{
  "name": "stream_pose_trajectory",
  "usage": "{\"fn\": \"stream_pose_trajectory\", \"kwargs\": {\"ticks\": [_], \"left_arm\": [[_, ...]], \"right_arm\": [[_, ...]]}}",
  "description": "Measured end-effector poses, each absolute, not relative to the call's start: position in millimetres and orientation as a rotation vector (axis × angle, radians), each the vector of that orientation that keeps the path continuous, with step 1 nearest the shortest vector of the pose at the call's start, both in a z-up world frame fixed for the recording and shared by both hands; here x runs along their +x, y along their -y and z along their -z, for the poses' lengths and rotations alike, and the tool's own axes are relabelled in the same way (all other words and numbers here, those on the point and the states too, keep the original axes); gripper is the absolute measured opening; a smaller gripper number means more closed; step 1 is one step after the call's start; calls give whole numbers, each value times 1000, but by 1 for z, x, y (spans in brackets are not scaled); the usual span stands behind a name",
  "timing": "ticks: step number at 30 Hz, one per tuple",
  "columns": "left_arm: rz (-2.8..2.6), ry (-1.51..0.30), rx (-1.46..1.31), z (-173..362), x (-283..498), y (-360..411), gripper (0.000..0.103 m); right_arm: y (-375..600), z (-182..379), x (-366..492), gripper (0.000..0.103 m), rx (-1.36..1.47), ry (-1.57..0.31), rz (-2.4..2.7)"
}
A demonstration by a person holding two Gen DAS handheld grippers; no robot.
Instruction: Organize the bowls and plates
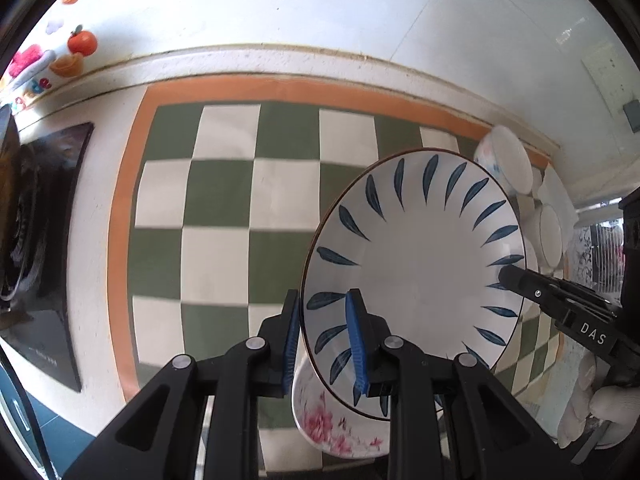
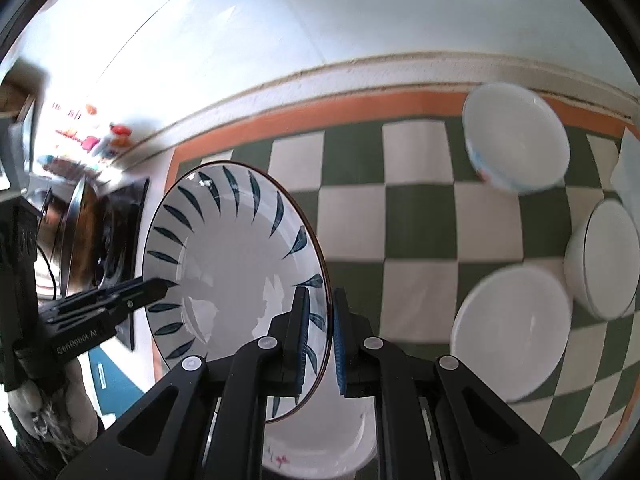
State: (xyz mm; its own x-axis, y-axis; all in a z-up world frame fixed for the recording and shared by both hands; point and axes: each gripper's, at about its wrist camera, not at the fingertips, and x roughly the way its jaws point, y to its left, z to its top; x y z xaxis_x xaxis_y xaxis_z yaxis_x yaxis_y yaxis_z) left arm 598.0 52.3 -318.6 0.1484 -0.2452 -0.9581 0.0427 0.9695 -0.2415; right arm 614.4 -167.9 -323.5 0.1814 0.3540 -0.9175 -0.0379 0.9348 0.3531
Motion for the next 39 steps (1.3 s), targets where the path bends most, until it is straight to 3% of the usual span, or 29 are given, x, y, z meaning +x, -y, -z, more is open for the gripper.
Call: {"fn": "stream_pose_trajectory", "kwargs": {"ticks": [19, 39], "left_arm": [[233, -1566, -110, 382, 528, -39, 20], [99, -1602, -116, 410, 511, -16, 20]], "right_arm": [[169, 390, 514, 13, 298, -1497, -286], [176, 442, 514, 13, 281, -1567, -322]]}}
